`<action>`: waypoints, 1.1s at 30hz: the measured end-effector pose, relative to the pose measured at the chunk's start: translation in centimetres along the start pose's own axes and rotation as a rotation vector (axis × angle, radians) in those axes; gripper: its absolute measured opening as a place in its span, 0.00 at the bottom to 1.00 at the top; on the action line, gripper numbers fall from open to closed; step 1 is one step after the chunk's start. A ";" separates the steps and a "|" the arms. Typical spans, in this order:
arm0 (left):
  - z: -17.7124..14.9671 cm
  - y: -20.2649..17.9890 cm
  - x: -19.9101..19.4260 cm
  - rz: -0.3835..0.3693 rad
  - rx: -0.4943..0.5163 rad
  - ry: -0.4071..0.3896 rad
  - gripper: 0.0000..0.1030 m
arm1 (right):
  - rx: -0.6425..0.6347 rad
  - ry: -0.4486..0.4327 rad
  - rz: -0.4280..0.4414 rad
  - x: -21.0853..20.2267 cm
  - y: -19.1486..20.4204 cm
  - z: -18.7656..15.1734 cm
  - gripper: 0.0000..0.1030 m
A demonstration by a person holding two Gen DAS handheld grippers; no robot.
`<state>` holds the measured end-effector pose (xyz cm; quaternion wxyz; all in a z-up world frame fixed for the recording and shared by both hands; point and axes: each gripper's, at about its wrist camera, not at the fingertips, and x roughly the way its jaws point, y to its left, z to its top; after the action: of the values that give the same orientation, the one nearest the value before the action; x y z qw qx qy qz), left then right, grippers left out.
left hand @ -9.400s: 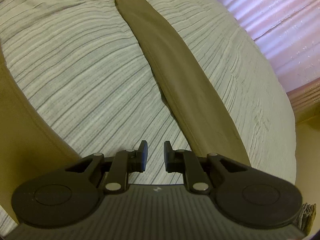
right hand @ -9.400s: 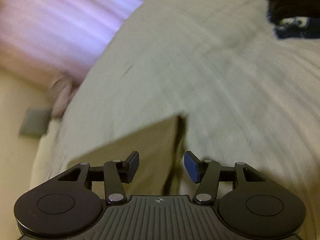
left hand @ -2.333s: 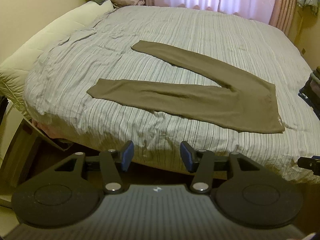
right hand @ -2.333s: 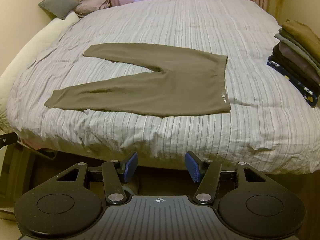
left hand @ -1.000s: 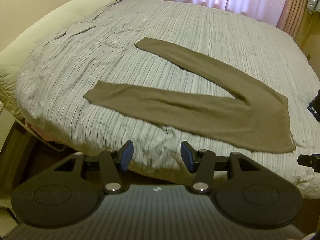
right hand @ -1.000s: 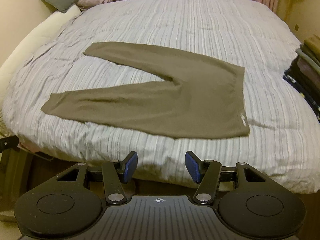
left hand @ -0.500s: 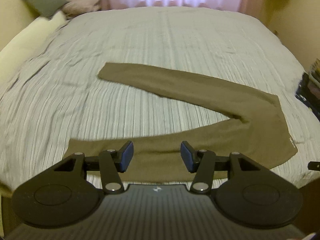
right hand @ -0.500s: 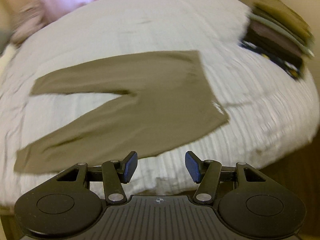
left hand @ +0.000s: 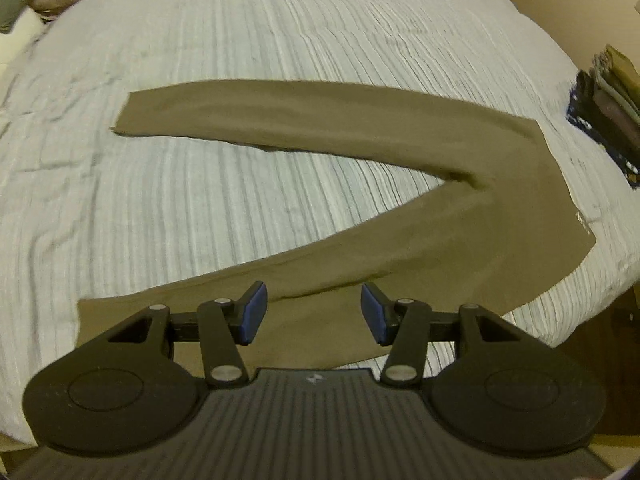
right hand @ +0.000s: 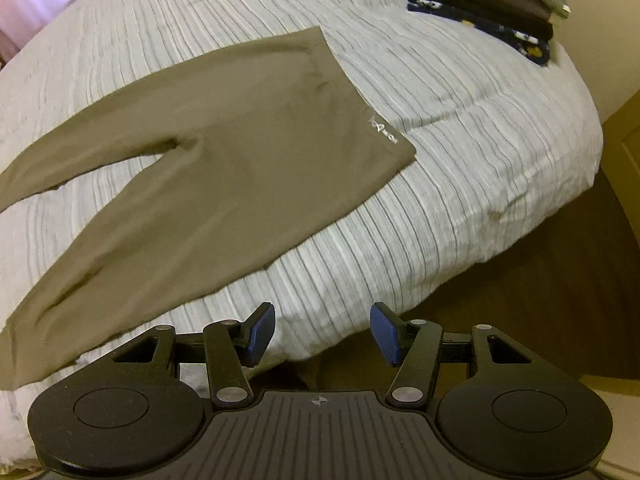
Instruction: Fold clothes
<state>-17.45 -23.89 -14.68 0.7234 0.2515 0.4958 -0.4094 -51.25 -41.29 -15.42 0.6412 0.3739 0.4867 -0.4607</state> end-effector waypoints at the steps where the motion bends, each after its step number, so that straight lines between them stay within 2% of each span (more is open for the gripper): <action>1: 0.2 -0.1 0.6 -0.003 0.004 0.007 0.46 | -0.008 -0.004 -0.004 0.5 -0.1 0.4 0.55; 8: 3.2 -0.9 5.4 -0.019 -0.009 0.015 0.46 | -0.059 0.012 0.008 5.6 0.3 5.0 0.55; 13: 6.8 -2.0 9.8 -0.026 0.004 0.009 0.46 | -0.159 -0.001 0.028 9.6 1.3 10.7 0.55; 18: 10.5 -3.1 14.3 -0.034 0.024 0.001 0.45 | -0.275 -0.036 0.020 14.2 2.0 18.1 0.55; 23: 15.5 -2.9 19.4 -0.060 0.152 -0.048 0.42 | -0.408 -0.095 0.038 18.3 3.4 24.7 0.55; 26: 18.6 -2.8 22.5 -0.076 0.228 -0.078 0.42 | -0.508 -0.142 0.096 20.1 4.3 28.2 0.55; 30: 22.2 -2.0 25.4 -0.105 0.350 -0.098 0.42 | -0.648 -0.145 0.200 22.6 5.6 32.3 0.55; 33: 24.6 -1.1 27.1 -0.133 0.452 -0.102 0.43 | -0.762 -0.120 0.284 24.4 6.0 34.1 0.55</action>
<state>-1.06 -52.72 -30.19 0.6444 0.3528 0.3697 -0.5689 -33.46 -76.67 -30.40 0.8183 0.1456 0.5277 -0.1752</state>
